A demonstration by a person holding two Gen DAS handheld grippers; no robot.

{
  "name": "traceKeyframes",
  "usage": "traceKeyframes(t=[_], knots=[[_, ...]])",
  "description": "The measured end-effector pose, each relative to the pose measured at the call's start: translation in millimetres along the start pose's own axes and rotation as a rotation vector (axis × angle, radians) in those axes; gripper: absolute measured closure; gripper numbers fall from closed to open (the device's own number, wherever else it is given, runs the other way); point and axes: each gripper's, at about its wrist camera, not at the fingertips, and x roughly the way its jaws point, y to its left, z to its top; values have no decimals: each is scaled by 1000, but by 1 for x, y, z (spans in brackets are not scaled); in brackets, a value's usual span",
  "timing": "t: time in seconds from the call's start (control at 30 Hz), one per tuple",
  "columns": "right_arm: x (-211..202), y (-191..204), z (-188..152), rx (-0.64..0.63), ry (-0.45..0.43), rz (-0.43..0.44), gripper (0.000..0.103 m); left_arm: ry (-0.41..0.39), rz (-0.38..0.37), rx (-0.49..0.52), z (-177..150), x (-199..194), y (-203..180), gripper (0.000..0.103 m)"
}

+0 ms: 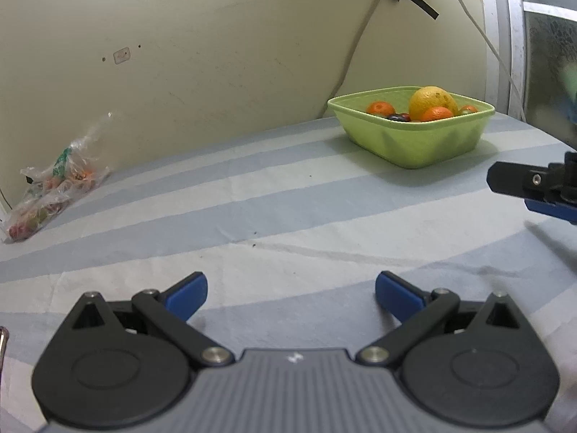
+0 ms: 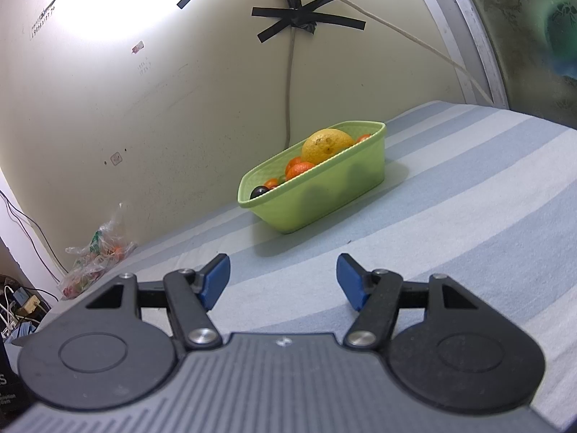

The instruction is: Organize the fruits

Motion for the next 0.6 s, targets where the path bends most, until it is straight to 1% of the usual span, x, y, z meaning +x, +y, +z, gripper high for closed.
traceKeyframes(t=[0.17,0.6], knots=[[0,0,0,0,1,0,35,18,-27,-10,1,-1,1,0],[1,1,1,-1,2,-1,35,12,-17,-1,1,-1,0,0]])
